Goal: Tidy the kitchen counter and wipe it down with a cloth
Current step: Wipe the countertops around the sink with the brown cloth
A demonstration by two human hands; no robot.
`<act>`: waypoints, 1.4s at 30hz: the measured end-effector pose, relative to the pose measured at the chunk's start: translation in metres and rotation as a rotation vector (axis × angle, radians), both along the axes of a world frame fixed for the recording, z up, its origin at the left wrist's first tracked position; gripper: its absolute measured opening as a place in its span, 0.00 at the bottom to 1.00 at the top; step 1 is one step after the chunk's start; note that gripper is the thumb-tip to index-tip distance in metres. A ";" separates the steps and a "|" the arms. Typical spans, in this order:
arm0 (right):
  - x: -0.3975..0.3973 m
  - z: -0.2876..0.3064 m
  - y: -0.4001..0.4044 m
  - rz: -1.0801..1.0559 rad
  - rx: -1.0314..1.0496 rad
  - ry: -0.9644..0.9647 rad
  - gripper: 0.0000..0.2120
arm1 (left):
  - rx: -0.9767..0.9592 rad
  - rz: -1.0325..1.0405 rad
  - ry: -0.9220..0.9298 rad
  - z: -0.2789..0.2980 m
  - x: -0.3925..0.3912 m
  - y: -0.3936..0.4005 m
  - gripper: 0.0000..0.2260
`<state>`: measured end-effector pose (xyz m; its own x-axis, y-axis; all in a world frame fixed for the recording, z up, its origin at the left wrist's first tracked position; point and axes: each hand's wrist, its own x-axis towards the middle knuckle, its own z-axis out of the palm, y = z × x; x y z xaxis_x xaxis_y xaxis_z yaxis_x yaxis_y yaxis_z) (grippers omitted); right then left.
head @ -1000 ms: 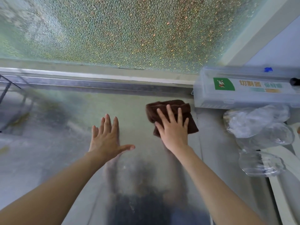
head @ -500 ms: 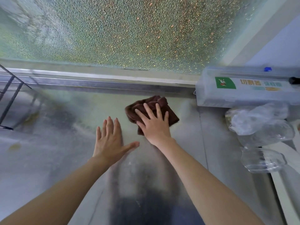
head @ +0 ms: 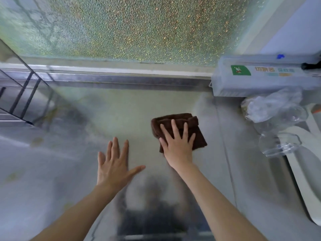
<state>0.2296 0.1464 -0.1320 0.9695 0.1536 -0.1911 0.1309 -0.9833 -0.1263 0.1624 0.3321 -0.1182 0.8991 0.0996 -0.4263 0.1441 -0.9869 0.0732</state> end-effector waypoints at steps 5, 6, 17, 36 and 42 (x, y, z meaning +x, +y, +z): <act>-0.026 -0.002 -0.022 0.179 -0.044 0.047 0.24 | -0.006 0.011 0.032 0.006 0.002 -0.002 0.46; -0.024 -0.001 -0.034 0.150 -0.045 0.038 0.24 | 0.004 0.005 0.036 0.007 0.003 -0.002 0.45; -0.027 0.009 -0.096 -0.377 -0.008 0.084 0.24 | -0.011 -0.028 -0.018 0.003 -0.003 -0.001 0.45; -0.080 0.003 -0.111 -0.361 0.031 0.053 0.23 | -0.042 -0.478 0.021 -0.002 -0.047 -0.022 0.60; -0.096 0.007 -0.088 -0.359 0.078 0.036 0.22 | -0.064 -0.468 0.020 0.001 -0.049 -0.021 0.61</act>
<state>0.1334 0.0581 -0.1252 0.9572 -0.1796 -0.2270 -0.2264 -0.9532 -0.2005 0.1138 0.3106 -0.1170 0.8324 -0.3416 -0.4363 -0.3133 -0.9396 0.1379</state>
